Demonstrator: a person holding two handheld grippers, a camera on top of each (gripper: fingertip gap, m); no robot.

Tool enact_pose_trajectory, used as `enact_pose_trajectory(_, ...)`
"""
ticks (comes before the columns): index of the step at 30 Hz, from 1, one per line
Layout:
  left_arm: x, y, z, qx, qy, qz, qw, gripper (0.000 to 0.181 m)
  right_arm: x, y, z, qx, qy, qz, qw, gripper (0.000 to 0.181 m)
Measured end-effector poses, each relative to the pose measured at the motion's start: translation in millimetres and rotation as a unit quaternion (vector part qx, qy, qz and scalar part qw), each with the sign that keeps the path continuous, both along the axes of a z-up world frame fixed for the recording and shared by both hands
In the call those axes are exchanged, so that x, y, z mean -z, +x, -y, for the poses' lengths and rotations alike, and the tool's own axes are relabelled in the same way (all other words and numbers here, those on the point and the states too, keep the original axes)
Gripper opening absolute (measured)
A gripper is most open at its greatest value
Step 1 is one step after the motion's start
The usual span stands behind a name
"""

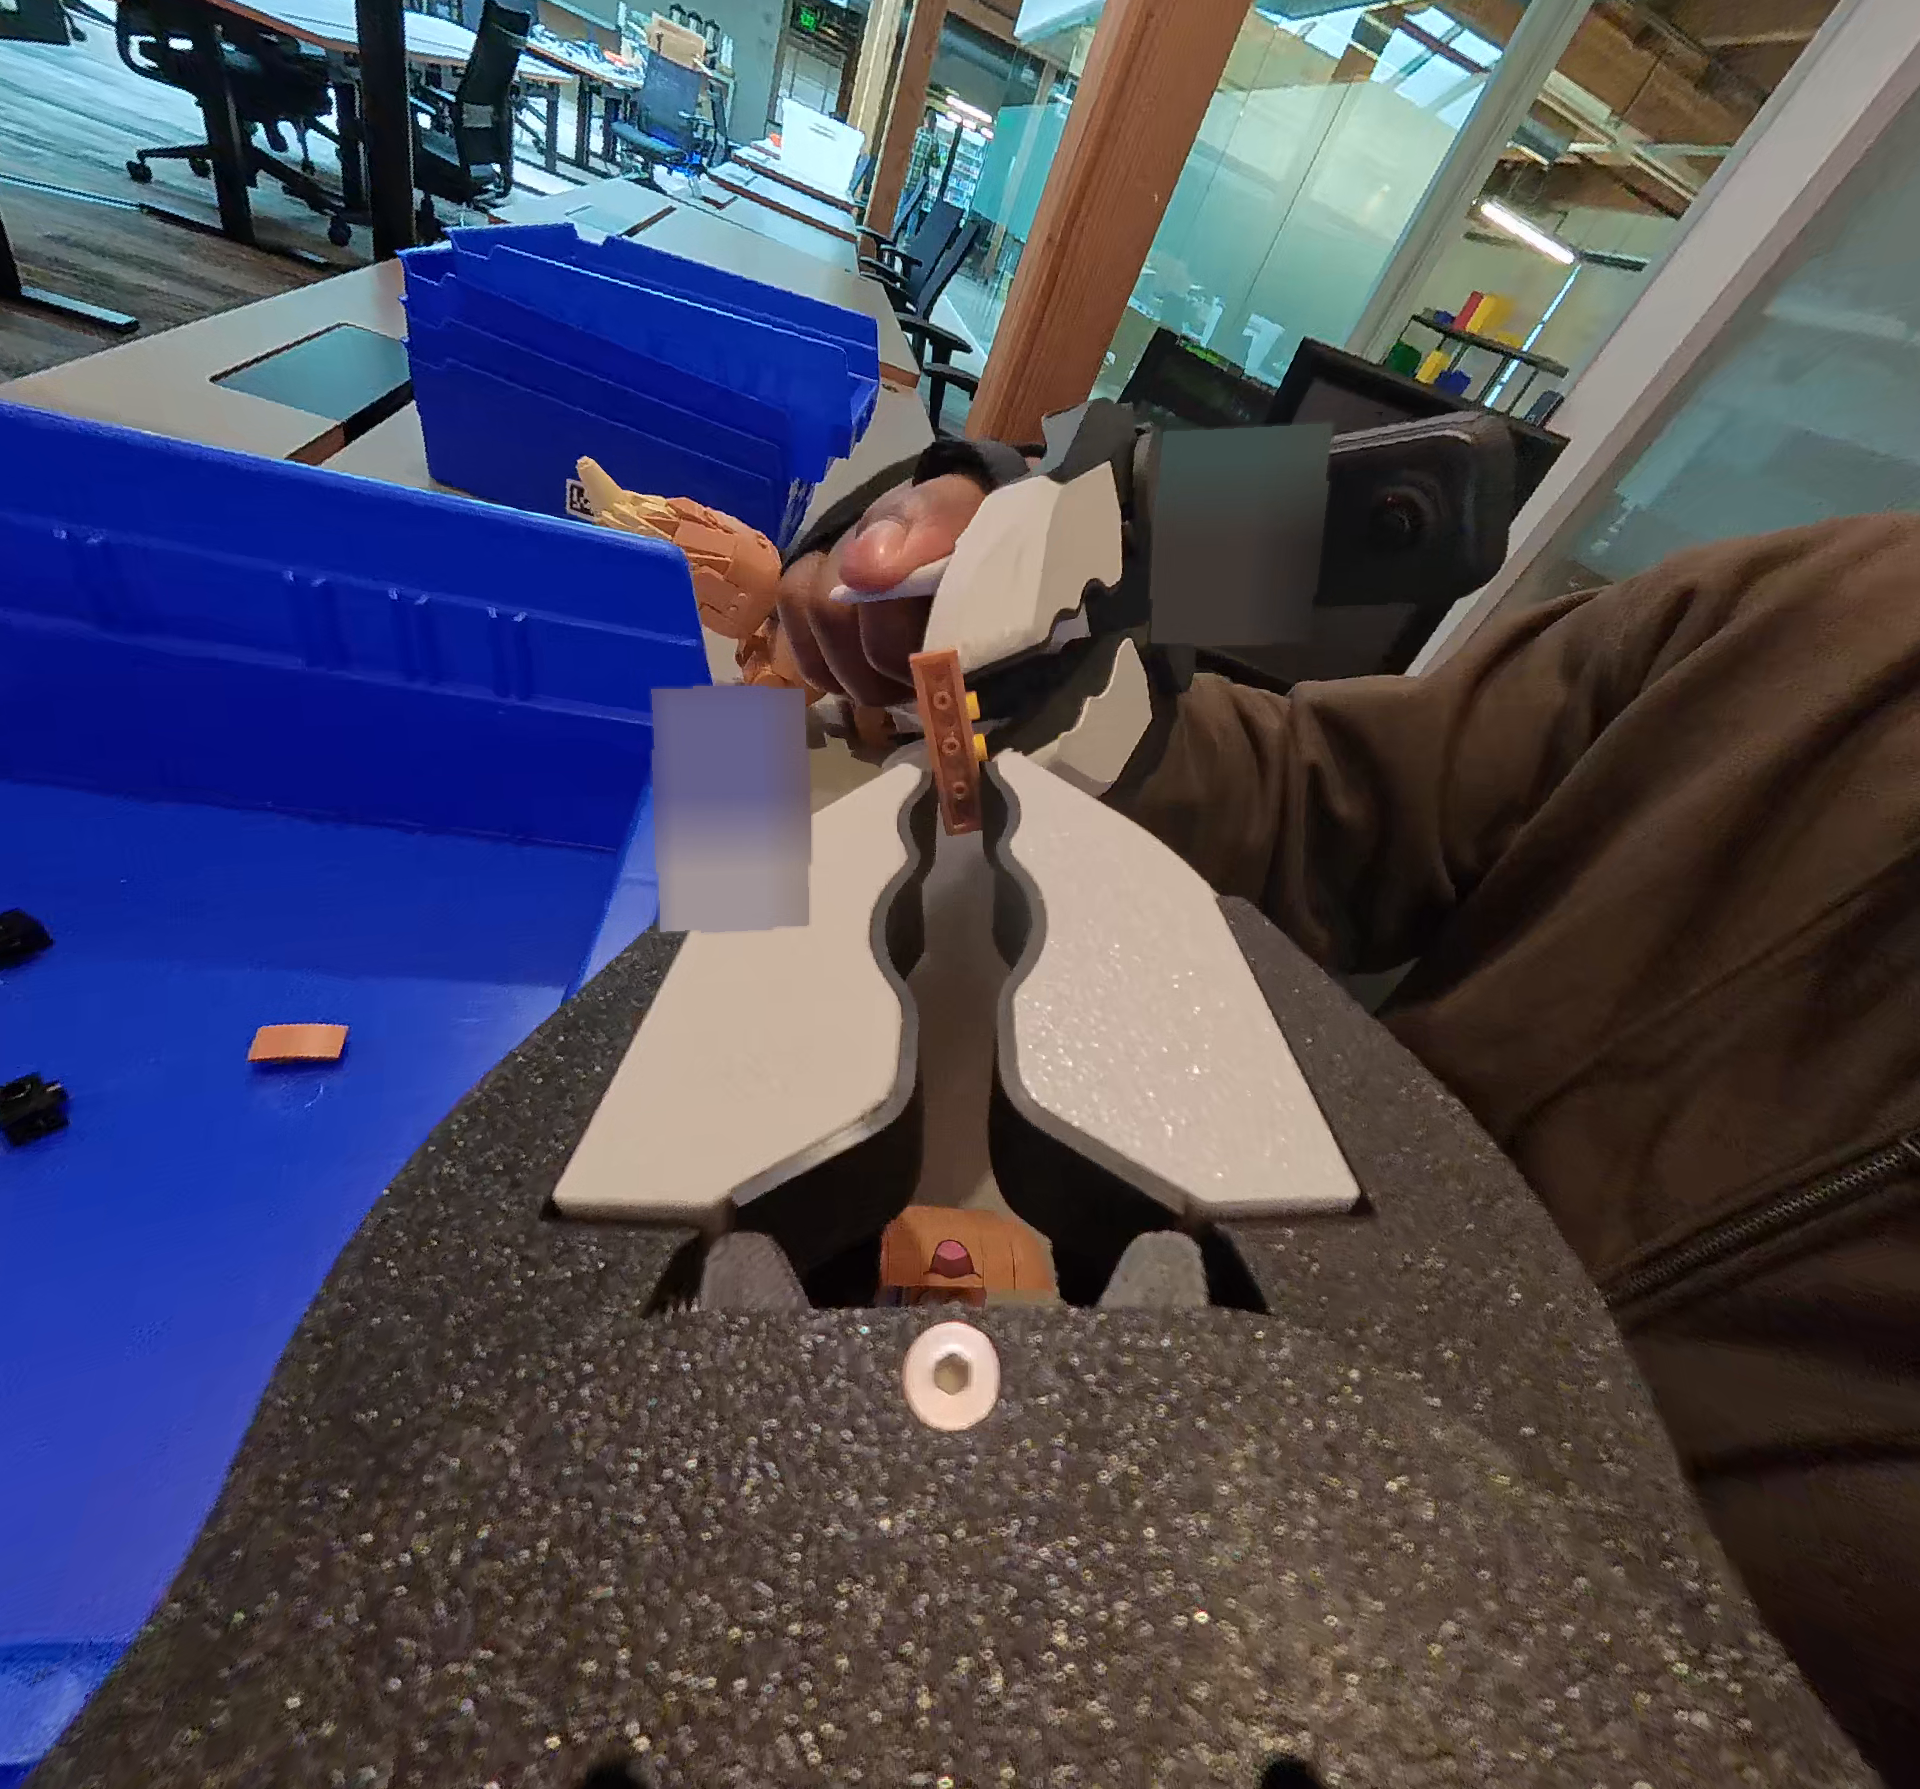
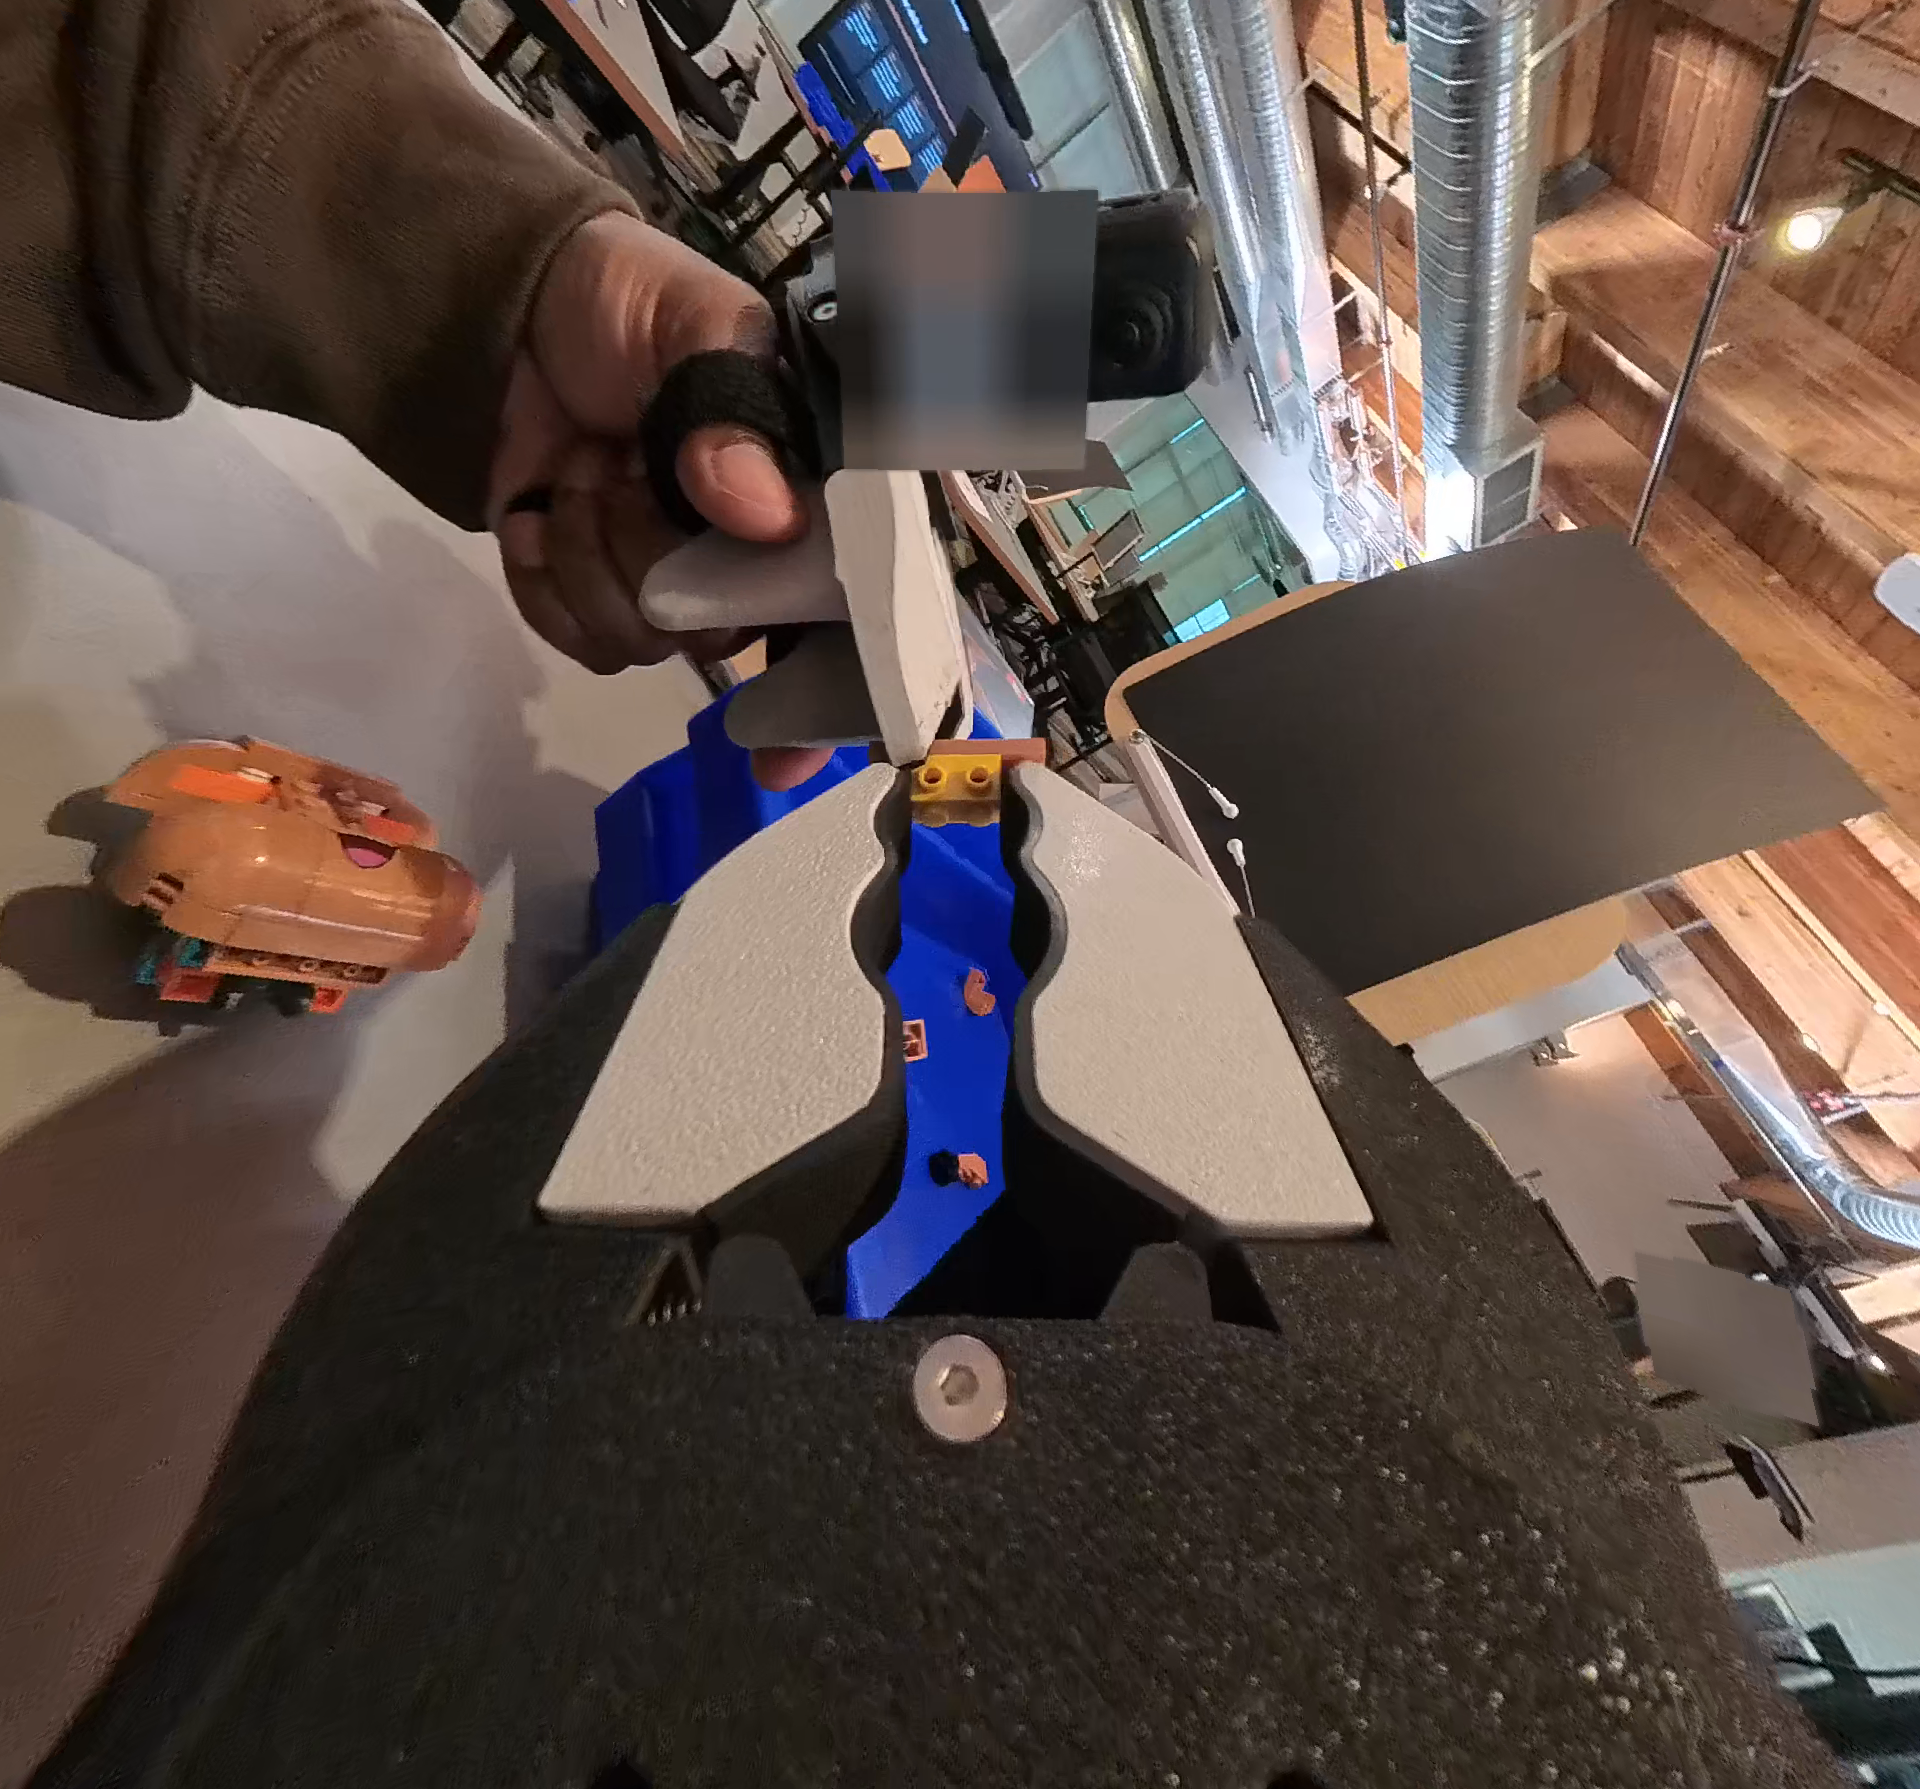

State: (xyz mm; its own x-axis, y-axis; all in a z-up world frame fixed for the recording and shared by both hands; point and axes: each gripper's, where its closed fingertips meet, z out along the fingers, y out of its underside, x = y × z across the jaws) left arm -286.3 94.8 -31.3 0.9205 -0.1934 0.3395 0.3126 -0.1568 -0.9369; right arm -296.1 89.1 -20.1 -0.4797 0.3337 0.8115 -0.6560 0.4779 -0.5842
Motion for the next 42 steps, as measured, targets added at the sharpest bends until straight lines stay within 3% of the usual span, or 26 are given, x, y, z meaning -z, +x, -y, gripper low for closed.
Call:
enact_pose_trajectory(14,5,10,4,0.034,-0.023,0.005,0.999,0.008,5,10,0,-0.048,0.015,0.030,0.998,0.017)
enact_pose_trajectory(19,-22,-19,41,-0.029,0.040,0.011,0.999,0.008,-8,8,-21,-0.053,-0.020,0.038,0.998,0.016)
enact_pose_trajectory(23,-24,-27,41,-0.060,0.039,-0.001,0.997,0.008,-30,-8,-34,0.024,-0.075,-0.028,0.996,0.016)
enact_pose_trajectory(26,-16,-28,31,-0.069,0.021,-0.005,0.997,0.008,-38,-43,-50,0.183,-0.100,-0.074,0.975,0.016)
enact_pose_trajectory(27,-15,-28,29,-0.071,0.016,-0.006,0.997,0.008,-30,-61,-57,0.248,-0.081,-0.058,0.964,0.018)
enact_pose_trajectory(28,-14,-29,28,-0.074,0.014,-0.006,0.997,0.008,-15,-77,-59,0.294,-0.047,-0.022,0.954,0.033)
enact_pose_trajectory(29,-13,-30,27,-0.078,0.013,-0.006,0.997,0.008,-1,-87,-60,0.324,-0.024,0.012,0.946,0.046)
enact_pose_trajectory(30,-13,-31,27,-0.082,0.012,-0.005,0.997,0.008,9,-92,-60,0.334,-0.011,0.033,0.942,0.049)
enact_pose_trajectory(33,-13,-32,27,-0.083,0.012,-0.004,0.996,0.008,10,-85,-56,0.305,-0.016,0.020,0.952,0.042)
enact_pose_trajectory(36,-8,-26,24,-0.067,-0.003,-0.008,0.998,0.008,-2,-65,-45,0.227,-0.024,-0.011,0.974,0.041)
enact_pose_trajectory(39,1,-20,17,-0.057,-0.029,-0.020,0.998,0.008,3,-40,-22,0.141,0.019,-0.048,0.989,0.039)
enact_pose_trajectory(42,11,-13,10,-0.041,-0.055,-0.033,0.997,0.008,14,-30,-8,0.118,0.059,-0.067,0.989,0.043)
